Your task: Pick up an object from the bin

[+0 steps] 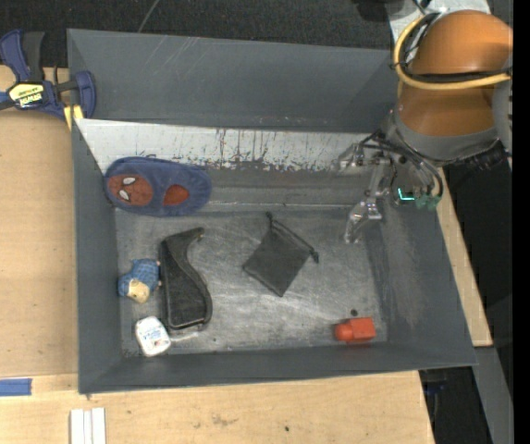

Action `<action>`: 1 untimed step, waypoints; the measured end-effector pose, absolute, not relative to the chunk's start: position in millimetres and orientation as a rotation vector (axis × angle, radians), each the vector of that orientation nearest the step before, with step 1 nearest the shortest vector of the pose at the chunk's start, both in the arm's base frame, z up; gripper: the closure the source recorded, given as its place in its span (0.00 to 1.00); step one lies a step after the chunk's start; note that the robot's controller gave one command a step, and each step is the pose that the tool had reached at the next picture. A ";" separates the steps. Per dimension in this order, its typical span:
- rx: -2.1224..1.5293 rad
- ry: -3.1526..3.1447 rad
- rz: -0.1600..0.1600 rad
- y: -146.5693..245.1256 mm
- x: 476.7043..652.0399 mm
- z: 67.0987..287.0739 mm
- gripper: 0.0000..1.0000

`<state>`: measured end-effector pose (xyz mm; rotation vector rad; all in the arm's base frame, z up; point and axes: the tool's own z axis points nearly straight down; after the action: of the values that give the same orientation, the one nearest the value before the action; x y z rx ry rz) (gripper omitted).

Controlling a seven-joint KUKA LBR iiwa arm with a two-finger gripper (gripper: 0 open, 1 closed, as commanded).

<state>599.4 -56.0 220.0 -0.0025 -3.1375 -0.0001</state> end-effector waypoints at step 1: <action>0.198 -3.147 0.004 13.6 581.7 72.0 0.00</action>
Offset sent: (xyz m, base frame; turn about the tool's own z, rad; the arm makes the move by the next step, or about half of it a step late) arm -0.0209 0.0702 -0.1500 -0.1261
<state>581.7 13.6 72.0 0.1977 -3.1466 0.0036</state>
